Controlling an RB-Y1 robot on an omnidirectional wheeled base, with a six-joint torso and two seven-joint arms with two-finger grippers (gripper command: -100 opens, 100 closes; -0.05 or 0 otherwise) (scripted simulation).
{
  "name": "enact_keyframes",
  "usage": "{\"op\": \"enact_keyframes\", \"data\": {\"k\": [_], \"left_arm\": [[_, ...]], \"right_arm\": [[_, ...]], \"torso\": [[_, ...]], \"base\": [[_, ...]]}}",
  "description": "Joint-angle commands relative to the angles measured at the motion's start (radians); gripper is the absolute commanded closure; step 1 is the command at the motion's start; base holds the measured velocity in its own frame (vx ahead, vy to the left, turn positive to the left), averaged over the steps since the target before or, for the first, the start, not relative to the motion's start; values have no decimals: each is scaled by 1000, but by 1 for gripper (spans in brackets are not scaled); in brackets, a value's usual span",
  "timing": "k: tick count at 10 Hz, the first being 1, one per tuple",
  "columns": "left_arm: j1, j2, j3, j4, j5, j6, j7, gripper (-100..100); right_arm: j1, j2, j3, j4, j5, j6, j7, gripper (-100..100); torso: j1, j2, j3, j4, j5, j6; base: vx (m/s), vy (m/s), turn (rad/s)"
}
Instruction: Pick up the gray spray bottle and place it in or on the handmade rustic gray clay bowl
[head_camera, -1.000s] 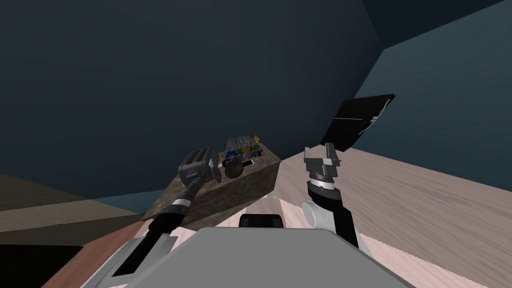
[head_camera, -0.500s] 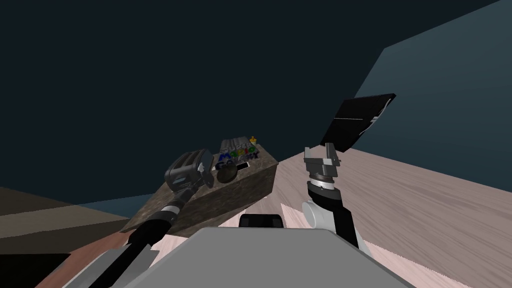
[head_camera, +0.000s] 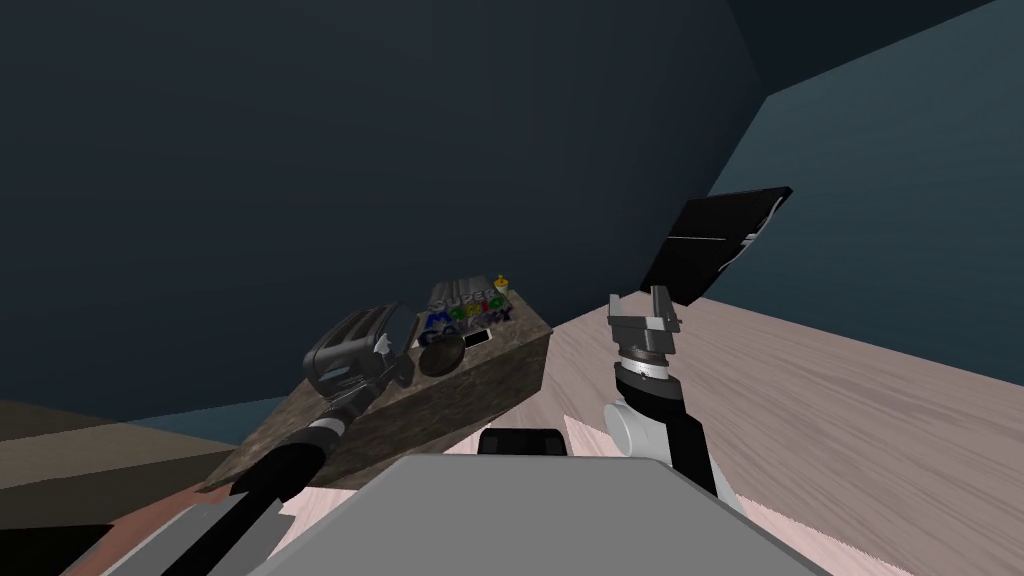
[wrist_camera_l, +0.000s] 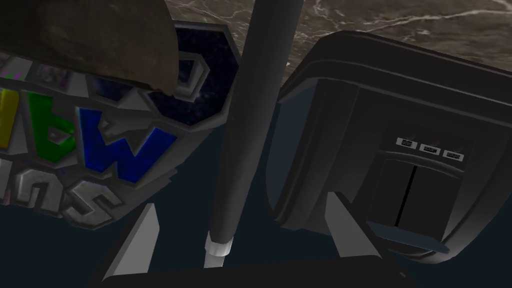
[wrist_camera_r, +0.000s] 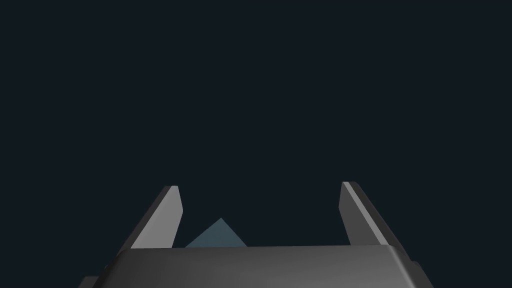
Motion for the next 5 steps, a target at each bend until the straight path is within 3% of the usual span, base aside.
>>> {"op": "enact_keyframes", "data": {"k": [1, 5], "left_arm": [[19, 43, 14, 4, -8, 46, -7, -100], [64, 121, 40, 11, -27, 127, -23, -100]], "right_arm": [[0, 0, 0, 0, 0, 0, 0, 0], [0, 0, 0, 0, 0, 0, 0, 0]], "torso": [[0, 0, 0, 0, 0, 0], [1, 2, 1, 0, 0, 0]], "base": [[109, -105, -7], [77, -72, -4]]}}
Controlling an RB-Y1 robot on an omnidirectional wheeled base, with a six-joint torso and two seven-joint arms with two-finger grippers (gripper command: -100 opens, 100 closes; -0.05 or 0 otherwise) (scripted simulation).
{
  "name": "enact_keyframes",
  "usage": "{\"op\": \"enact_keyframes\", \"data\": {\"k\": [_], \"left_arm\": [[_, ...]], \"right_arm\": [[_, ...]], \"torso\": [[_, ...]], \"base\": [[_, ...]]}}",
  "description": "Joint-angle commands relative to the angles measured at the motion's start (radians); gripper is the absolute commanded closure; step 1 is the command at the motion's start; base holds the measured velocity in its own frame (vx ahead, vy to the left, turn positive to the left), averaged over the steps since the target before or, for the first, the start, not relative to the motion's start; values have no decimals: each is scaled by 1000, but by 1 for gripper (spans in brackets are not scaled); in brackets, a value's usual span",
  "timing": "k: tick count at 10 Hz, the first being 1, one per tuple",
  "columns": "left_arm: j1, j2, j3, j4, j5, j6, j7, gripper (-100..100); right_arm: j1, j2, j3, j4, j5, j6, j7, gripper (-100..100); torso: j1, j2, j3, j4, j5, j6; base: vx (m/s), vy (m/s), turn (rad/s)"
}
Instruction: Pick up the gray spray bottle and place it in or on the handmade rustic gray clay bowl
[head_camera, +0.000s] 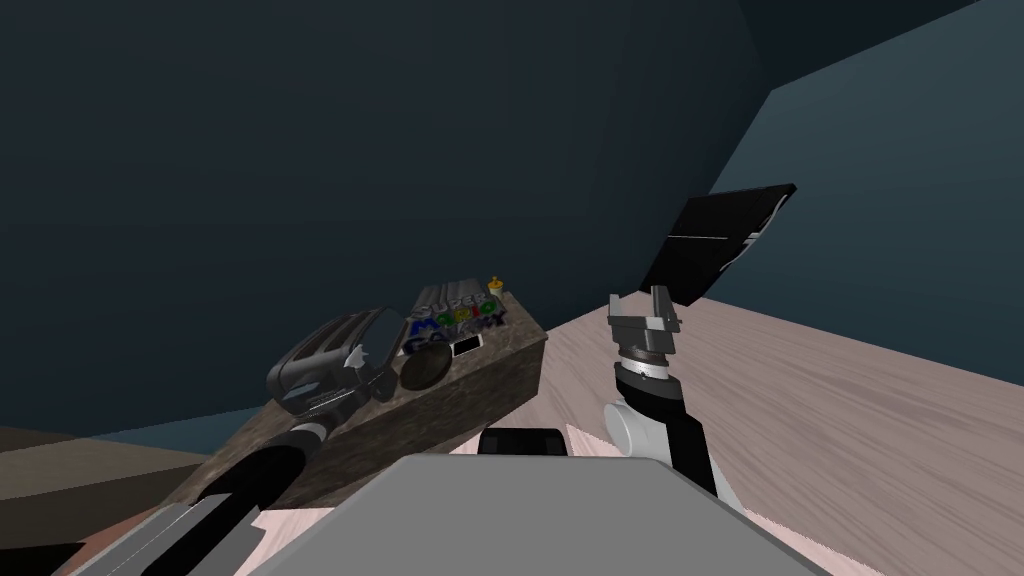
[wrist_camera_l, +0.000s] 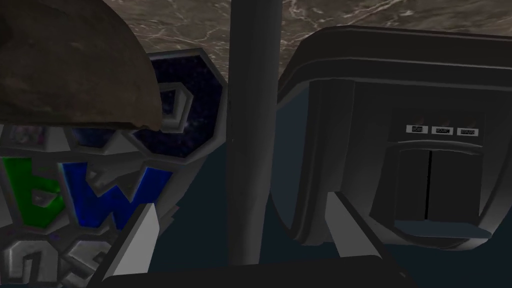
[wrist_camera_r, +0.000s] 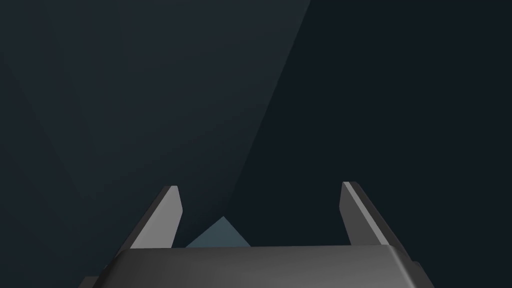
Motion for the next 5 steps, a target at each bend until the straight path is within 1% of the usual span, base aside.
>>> {"op": "enact_keyframes", "data": {"k": [1, 2, 3, 4, 5], "left_arm": [[22, 36, 13, 8, -11, 38, -8, -100], [31, 52, 19, 11, -15, 54, -12, -100], [28, 43, 19, 8, -9, 39, -8, -100], [30, 45, 20, 9, -9, 42, -8, 0], [9, 38, 14, 40, -13, 32, -9, -100]], "right_arm": [[0, 0, 0, 0, 0, 0, 0, 0], [0, 0, 0, 0, 0, 0, 0, 0], [0, 0, 0, 0, 0, 0, 0, 0], [0, 0, 0, 0, 0, 0, 0, 0], [0, 0, 0, 0, 0, 0, 0, 0]], "torso": [[0, 0, 0, 0, 0, 0], [-1, 0, 0, 0, 0, 0], [0, -1, 0, 0, 0, 0], [2, 1, 1, 0, 0, 0], [3, 3, 2, 1, 1, 0]], "base": [[71, -70, -3], [79, -53, 10], [34, -17, 5], [6, -4, 0], [50, 11, -68]]}}
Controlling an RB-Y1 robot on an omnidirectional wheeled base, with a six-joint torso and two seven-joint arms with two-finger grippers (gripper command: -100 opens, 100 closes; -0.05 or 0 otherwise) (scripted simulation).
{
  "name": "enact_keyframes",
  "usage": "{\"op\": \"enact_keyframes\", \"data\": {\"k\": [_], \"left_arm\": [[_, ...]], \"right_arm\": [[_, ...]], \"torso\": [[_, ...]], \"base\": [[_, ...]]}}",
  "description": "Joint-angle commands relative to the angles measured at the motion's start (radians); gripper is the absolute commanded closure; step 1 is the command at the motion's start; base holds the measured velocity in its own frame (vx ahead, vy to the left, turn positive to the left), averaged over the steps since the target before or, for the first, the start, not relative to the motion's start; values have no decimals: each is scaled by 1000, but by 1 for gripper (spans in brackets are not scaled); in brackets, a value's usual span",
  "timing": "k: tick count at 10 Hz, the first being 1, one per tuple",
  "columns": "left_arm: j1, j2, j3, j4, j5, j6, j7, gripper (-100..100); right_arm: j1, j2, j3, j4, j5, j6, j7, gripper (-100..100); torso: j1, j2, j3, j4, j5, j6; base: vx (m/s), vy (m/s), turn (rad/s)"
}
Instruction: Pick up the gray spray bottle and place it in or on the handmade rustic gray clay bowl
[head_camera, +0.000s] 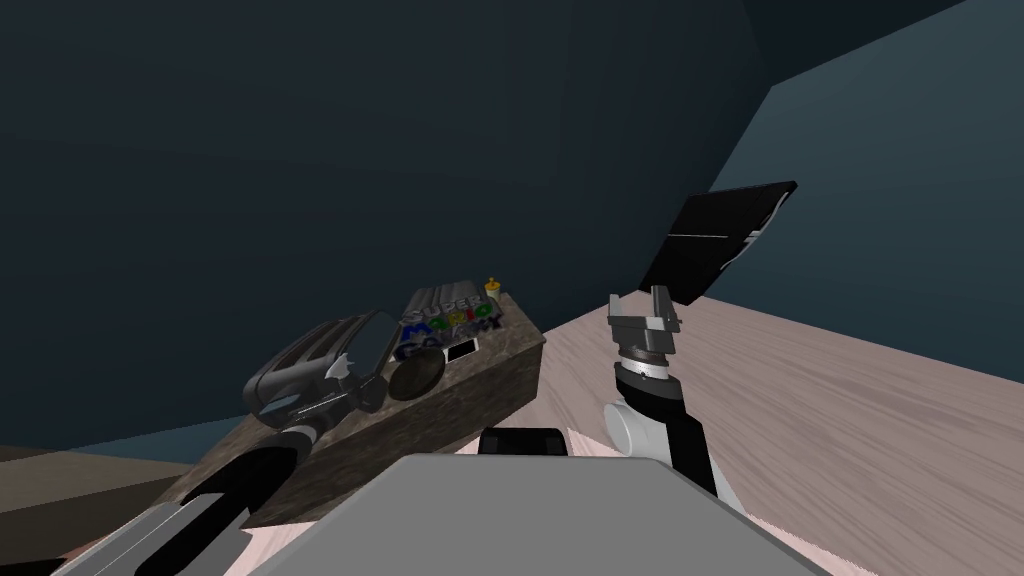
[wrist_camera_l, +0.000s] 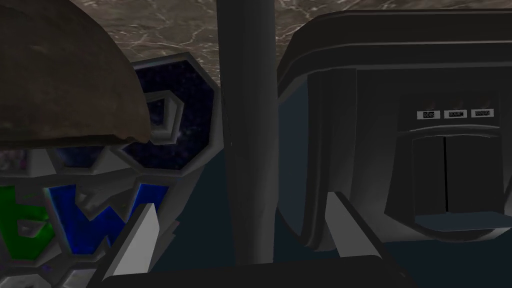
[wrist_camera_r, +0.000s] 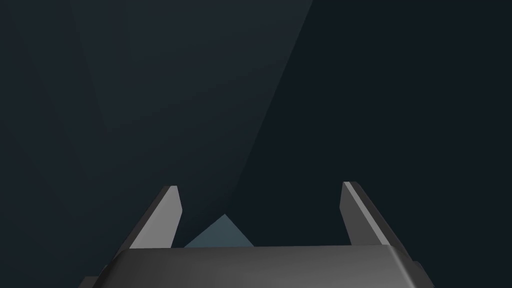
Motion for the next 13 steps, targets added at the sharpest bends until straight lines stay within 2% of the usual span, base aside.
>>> {"op": "enact_keyframes", "data": {"k": [1, 2, 3, 7, 8, 9, 10, 11, 12, 13], "left_arm": [[-17, -10, -6, 29, -6, -12, -2, -100], [-9, -5, -2, 17, -3, -6, 0, -100], [-10, -5, -3, 19, -3, -8, 0, 100], [-10, -5, -2, 19, -3, -7, -1, 100], [-10, -5, -2, 19, -3, -8, -1, 0], [10, -1, 2, -11, -1, 0, 0, 100], [3, -5, 1, -1, -3, -4, -1, 100], [5, -5, 1, -5, -3, -3, -1, 0], [28, 16, 35, -1, 24, 10, 9, 100], [38, 25, 51, 0, 36, 16, 14, 100]], "right_arm": [[0, 0, 0, 0, 0, 0, 0, 0], [0, 0, 0, 0, 0, 0, 0, 0], [0, 0, 0, 0, 0, 0, 0, 0], [0, 0, 0, 0, 0, 0, 0, 0], [0, 0, 0, 0, 0, 0, 0, 0], [0, 0, 0, 0, 0, 0, 0, 0], [0, 0, 0, 0, 0, 0, 0, 0], [0, 0, 0, 0, 0, 0, 0, 0], [0, 0, 0, 0, 0, 0, 0, 0], [0, 0, 0, 0, 0, 0, 0, 0]], "torso": [[0, 0, 0, 0, 0, 0], [0, 1, 0, 0, 0, 0], [-1, 2, 1, 0, 0, 0], [-1, 3, 1, 0, 0, 0], [-1, 3, 1, 0, 0, 0], [-1, 3, 1, 0, 0, 0], [-2, 5, 2, 1, 0, -1], [-1, 4, 2, 1, 0, 0], [-1, 4, 2, 1, 0, 0], [-5, 8, 4, 1, -1, -2]], "base": [[38, 11, -39], [0, 0, 0], [0, 0, 0], [0, 0, 0], [0, 0, 0], [-19, -1, 67], [-12, -3, 20], [0, 0, 0], [-75, -66, 24], [-145, -134, 39]]}}
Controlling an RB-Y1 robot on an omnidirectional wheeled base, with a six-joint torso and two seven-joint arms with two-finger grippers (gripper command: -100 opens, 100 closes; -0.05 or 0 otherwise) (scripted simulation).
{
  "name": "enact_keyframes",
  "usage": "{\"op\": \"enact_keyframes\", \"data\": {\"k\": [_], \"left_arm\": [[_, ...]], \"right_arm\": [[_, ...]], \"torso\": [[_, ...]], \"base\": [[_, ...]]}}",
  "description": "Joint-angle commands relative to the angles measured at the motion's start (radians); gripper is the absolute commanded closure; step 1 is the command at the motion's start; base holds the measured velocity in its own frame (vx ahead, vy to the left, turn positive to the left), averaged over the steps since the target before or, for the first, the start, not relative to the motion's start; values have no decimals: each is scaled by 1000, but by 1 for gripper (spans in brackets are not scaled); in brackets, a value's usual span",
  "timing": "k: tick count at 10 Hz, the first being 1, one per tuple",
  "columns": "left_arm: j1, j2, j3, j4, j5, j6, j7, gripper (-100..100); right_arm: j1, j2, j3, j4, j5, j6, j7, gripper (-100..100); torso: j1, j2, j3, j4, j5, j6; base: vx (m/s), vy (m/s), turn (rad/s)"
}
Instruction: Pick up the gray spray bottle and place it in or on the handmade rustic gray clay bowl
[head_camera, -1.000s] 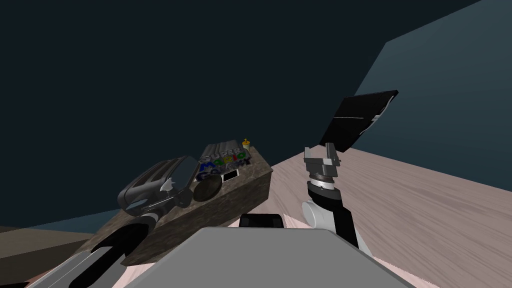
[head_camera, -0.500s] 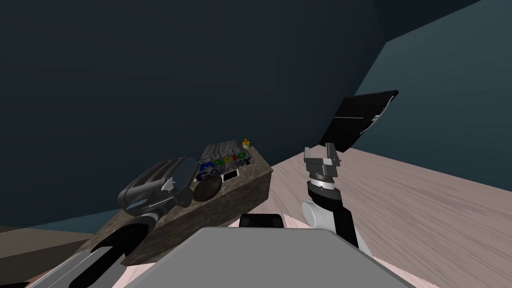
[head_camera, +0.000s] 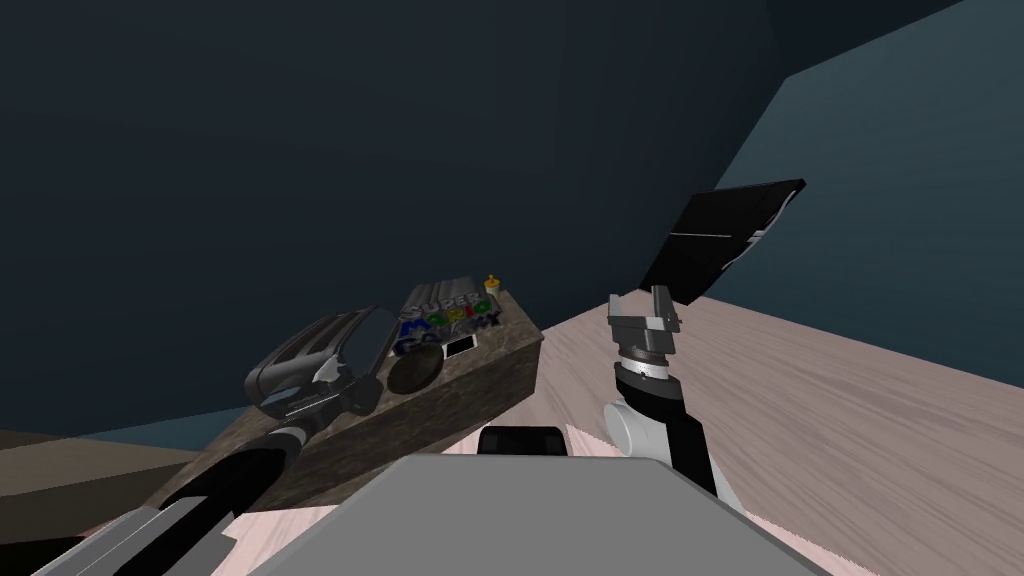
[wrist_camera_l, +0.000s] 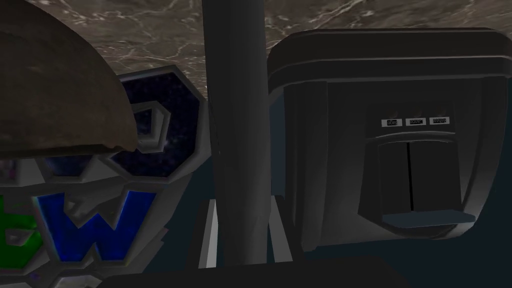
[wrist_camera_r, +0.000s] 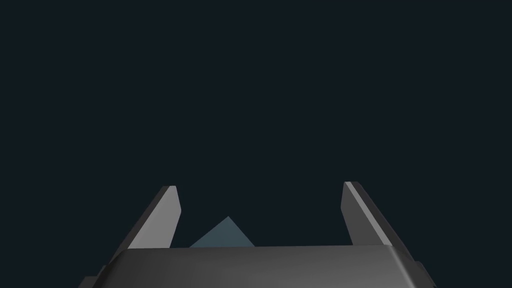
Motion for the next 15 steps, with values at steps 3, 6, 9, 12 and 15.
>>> {"op": "enact_keyframes", "data": {"k": [3, 6, 9, 12, 15], "left_arm": [[50, 40, 70, 4, 53, 28, 22, 100], [94, 81, 135, 5, 102, 53, 42, 100], [136, 119, 197, 1, 148, 76, 64, 100], [172, 153, 250, -6, 187, 95, 83, 100], [209, 187, 304, -24, 224, 114, 106, 100]], "right_arm": [[0, 0, 0, 0, 0, 0, 0, 0], [0, 0, 0, 0, 0, 0, 0, 0], [0, 0, 0, 0, 0, 0, 0, 0], [0, 0, 0, 0, 0, 0, 0, 0], [0, 0, 0, 0, 0, 0, 0, 0]], "torso": [[-3, 3, 2, 1, -1, -1], [-2, 2, 1, 0, -1, -2], [-1, 2, 1, 1, -1, -2], [-1, -2, -1, 0, -1, -2], [1, -5, -3, -1, -1, -1]], "base": [[-142, -140, 34], [-121, -120, 31], [-124, -99, 32], [-77, -87, 20], [-39, -58, 11]]}}
